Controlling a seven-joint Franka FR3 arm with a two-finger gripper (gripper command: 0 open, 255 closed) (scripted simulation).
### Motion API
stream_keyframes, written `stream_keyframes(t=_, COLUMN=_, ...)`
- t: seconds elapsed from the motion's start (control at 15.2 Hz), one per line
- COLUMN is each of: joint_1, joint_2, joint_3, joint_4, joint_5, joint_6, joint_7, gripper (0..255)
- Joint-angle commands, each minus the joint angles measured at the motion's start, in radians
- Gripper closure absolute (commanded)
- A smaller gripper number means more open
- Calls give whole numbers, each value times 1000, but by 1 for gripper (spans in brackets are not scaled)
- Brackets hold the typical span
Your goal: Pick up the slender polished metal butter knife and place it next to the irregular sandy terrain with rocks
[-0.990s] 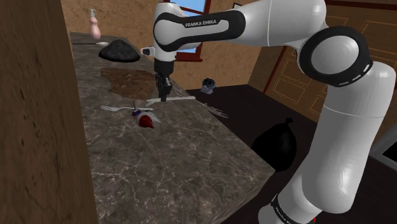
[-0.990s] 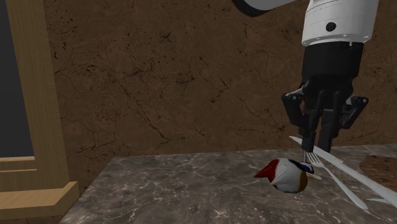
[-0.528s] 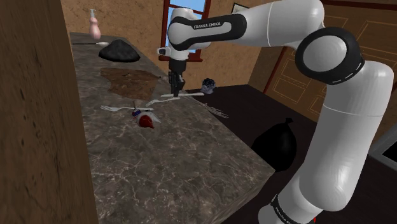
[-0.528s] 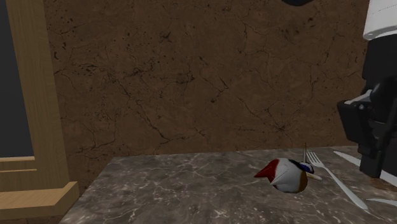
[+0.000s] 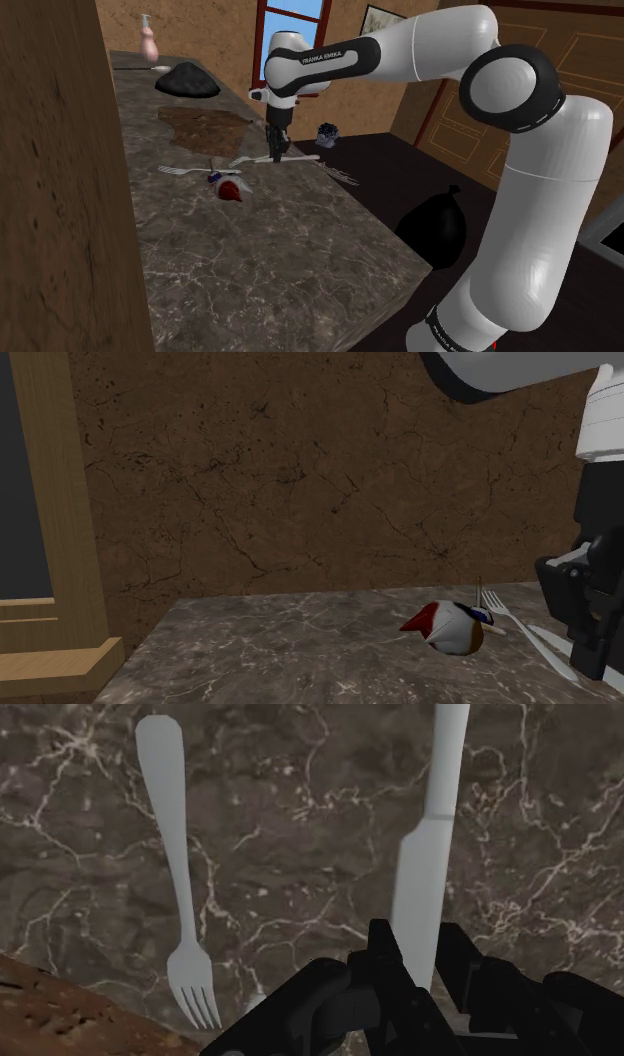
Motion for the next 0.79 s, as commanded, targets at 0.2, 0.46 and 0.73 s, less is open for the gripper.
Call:
stream_keyframes(t=0.2, joint_1=1, joint_2=19, joint_3=-1, joint_4=-41, joint_5=-4, joint_6=60, joint_7=3, gripper=255)
stream_keyframes(t=0.46, joint_1=2, joint_2=38, joint_3=-2, joint_4=-69, joint_5=-7, joint_6=107, joint_7=6, gripper=255)
stream_keyframes(t=0.73, joint_1=3, joint_2=60, joint_3=-4, joint_4=-93, joint_5=-12, joint_6=153, joint_7=8, gripper=255)
